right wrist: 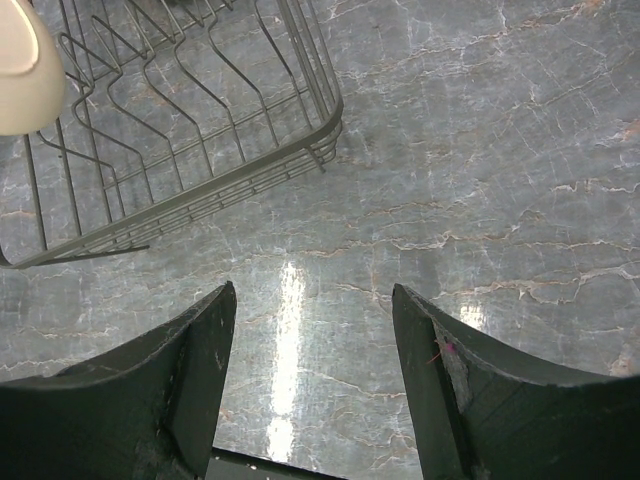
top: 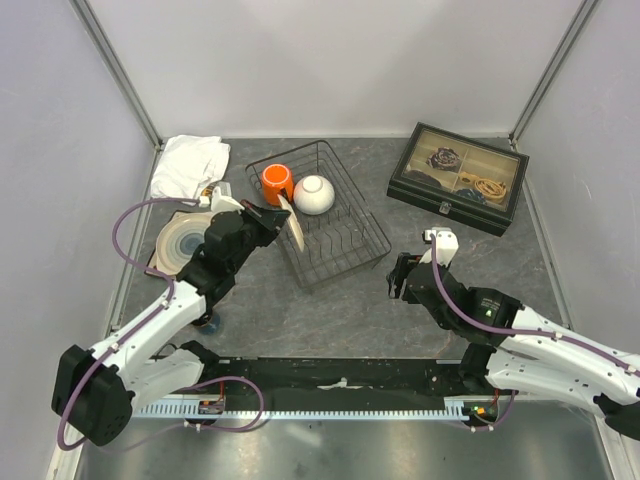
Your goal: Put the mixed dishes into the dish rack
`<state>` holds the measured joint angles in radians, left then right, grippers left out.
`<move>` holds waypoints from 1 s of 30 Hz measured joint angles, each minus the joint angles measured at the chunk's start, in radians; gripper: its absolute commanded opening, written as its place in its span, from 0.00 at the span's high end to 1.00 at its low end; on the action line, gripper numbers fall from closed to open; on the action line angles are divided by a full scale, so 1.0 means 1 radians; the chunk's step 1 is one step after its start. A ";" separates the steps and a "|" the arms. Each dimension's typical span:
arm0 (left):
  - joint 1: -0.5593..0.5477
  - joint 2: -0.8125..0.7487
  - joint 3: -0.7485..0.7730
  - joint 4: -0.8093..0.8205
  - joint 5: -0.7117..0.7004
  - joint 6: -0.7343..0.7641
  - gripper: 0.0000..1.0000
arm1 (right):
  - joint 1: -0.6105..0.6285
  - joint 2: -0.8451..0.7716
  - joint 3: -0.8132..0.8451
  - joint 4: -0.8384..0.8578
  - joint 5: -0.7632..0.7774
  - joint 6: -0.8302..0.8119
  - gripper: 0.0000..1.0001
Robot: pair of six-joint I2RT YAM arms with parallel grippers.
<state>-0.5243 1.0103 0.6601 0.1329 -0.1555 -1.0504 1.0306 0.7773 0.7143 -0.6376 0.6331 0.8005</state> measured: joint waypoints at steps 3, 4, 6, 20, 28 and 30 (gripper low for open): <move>0.000 0.000 -0.016 0.004 0.000 -0.001 0.98 | 0.000 0.004 0.000 0.000 0.000 0.000 0.28; 0.000 0.000 -0.025 0.007 0.000 -0.003 0.99 | 0.000 0.005 0.000 0.000 0.000 0.000 0.28; 0.000 -0.002 -0.045 0.014 0.002 -0.006 0.99 | 0.000 0.005 0.000 0.000 0.000 0.000 0.28; 0.000 -0.011 -0.101 0.029 0.024 -0.024 0.98 | 0.000 0.002 -0.018 -0.006 0.000 0.007 0.28; 0.000 -0.013 -0.119 0.035 0.043 -0.045 0.99 | 0.000 -0.008 -0.020 -0.009 0.000 0.008 0.27; 0.000 -0.013 -0.120 0.036 0.054 -0.054 0.99 | 0.000 -0.017 -0.021 -0.011 0.000 0.009 0.27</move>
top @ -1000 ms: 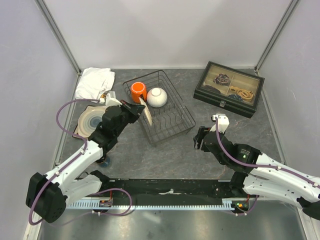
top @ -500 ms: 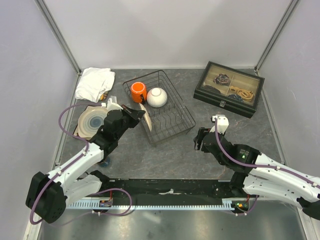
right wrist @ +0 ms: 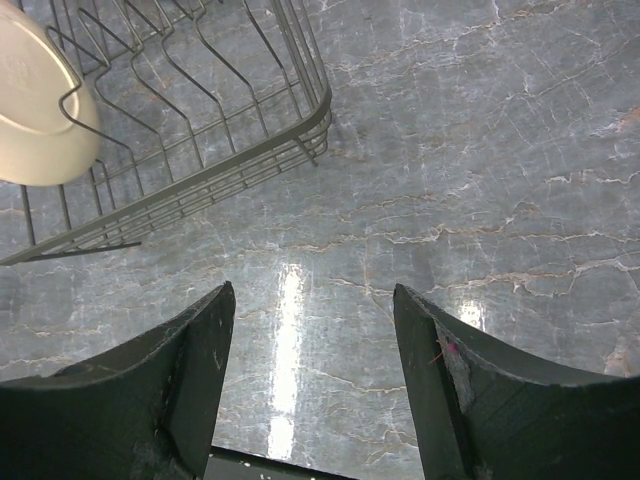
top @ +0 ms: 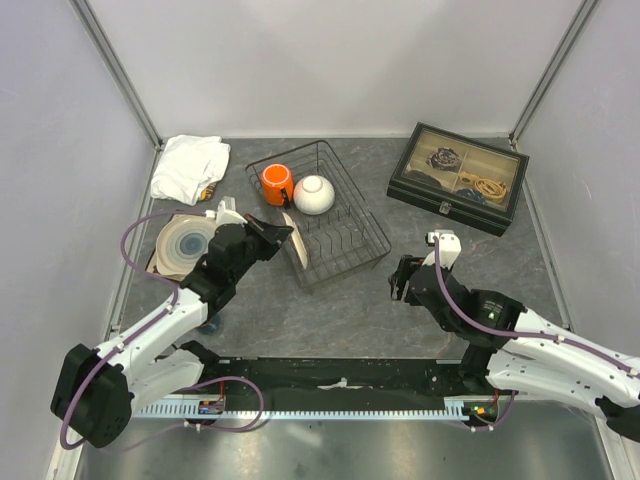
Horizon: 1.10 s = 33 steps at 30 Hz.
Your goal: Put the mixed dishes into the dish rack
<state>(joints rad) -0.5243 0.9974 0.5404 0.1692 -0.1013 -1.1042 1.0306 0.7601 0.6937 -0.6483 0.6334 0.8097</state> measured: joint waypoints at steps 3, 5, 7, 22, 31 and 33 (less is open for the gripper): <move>0.000 0.000 -0.007 0.011 0.011 -0.012 0.98 | 0.000 -0.017 -0.005 0.000 0.000 0.003 0.27; 0.000 0.000 -0.013 0.018 0.022 -0.019 0.98 | 0.000 -0.021 -0.008 -0.003 0.000 0.006 0.27; 0.000 -0.001 -0.019 0.021 0.027 -0.024 0.98 | 0.000 -0.021 -0.011 -0.005 0.000 0.007 0.27; -0.002 -0.026 -0.047 0.019 0.033 -0.044 0.91 | 0.000 -0.028 -0.020 -0.011 0.000 0.017 0.27; -0.002 -0.026 -0.060 0.013 0.035 -0.059 0.70 | 0.000 -0.040 -0.026 -0.017 0.001 0.024 0.27; -0.002 -0.026 -0.061 0.013 0.035 -0.060 0.65 | 0.000 -0.040 -0.026 -0.019 0.001 0.024 0.27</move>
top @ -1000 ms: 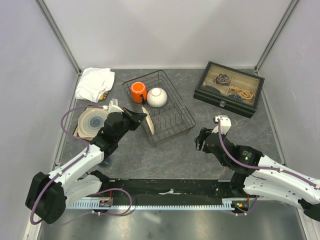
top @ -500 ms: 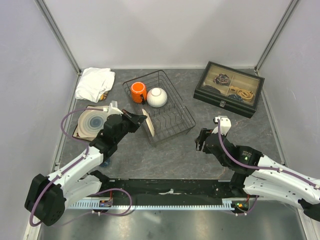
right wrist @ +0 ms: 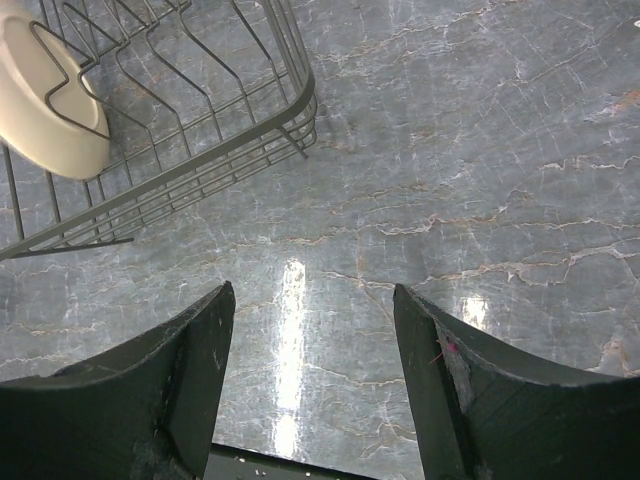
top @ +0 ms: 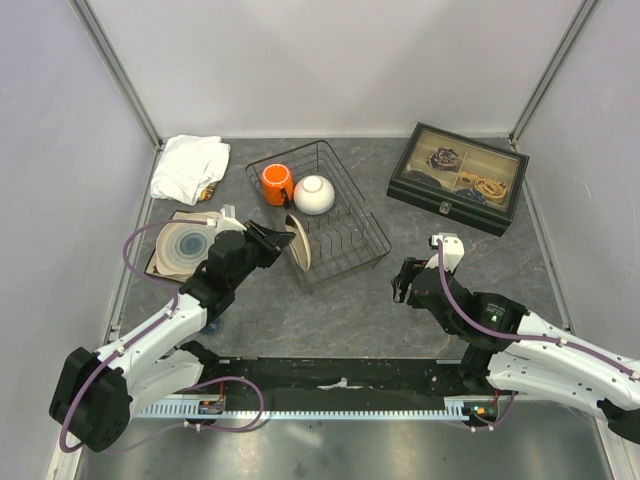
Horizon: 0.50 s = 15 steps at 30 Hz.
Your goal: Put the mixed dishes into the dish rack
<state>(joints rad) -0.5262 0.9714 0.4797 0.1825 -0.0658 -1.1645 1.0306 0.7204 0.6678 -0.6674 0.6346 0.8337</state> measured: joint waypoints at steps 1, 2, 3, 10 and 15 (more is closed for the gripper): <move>0.000 0.000 -0.001 0.000 0.001 -0.003 0.61 | 0.000 0.000 0.000 0.000 0.000 0.000 0.27; 0.000 0.000 -0.002 0.000 0.001 -0.005 0.60 | 0.000 0.000 0.000 0.000 0.000 0.000 0.27; 0.000 0.000 -0.002 0.000 0.001 -0.005 0.59 | 0.000 0.000 0.000 0.000 0.000 0.000 0.27; 0.000 -0.022 -0.002 -0.016 -0.003 -0.006 0.51 | 0.000 0.002 0.000 0.000 0.000 0.000 0.27; 0.000 -0.106 0.010 -0.084 -0.042 -0.001 0.50 | 0.000 0.002 0.000 0.000 0.000 0.000 0.27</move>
<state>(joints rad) -0.5259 0.8658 0.4892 0.0990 -0.1074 -1.1656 1.0306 0.7219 0.6678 -0.6678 0.6346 0.8337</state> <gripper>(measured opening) 0.493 0.729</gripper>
